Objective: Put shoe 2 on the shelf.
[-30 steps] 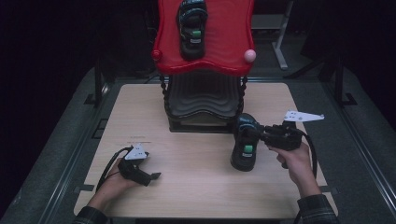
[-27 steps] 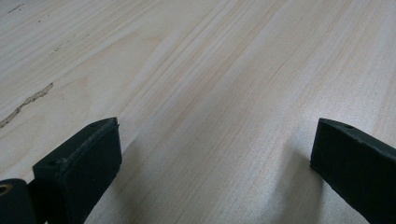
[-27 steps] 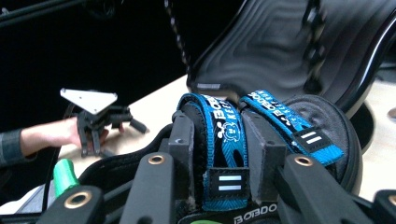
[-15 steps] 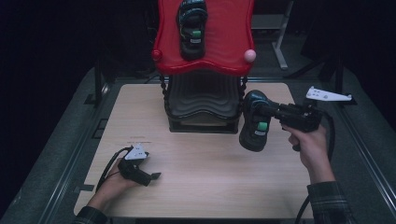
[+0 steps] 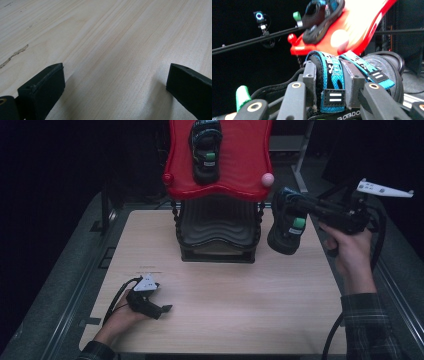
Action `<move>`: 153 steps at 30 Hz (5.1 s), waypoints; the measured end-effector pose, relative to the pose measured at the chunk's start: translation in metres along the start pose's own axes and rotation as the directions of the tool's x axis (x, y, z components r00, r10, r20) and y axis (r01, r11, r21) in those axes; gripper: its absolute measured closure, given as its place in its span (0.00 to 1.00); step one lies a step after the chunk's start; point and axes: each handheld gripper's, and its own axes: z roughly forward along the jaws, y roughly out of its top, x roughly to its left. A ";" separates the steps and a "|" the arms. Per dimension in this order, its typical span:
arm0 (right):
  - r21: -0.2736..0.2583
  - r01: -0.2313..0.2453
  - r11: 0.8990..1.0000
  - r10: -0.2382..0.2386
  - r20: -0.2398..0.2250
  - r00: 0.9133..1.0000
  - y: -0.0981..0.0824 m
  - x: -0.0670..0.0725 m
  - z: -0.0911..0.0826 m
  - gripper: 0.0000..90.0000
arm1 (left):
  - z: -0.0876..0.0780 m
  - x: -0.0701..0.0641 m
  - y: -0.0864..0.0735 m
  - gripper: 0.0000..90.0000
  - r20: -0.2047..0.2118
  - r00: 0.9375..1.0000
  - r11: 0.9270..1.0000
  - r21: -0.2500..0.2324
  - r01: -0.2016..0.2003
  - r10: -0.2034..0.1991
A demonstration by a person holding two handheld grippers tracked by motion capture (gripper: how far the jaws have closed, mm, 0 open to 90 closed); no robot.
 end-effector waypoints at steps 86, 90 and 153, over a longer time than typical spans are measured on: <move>0.069 0.163 0.984 -0.168 0.072 0.983 0.107 -0.015 0.107 0.42 | 0.002 0.001 0.001 0.01 0.000 1.000 1.000 -0.003 -0.004 0.004; 0.091 0.159 0.983 -0.168 0.100 0.981 0.094 -0.014 0.088 0.39 | 0.002 0.000 0.001 0.01 -0.002 1.000 1.000 -0.004 -0.002 0.002; 0.505 -0.019 0.863 -0.157 0.304 0.940 -0.202 -0.002 -0.010 0.10 | 0.001 -0.001 0.001 0.01 -0.008 1.000 1.000 -0.005 0.006 -0.006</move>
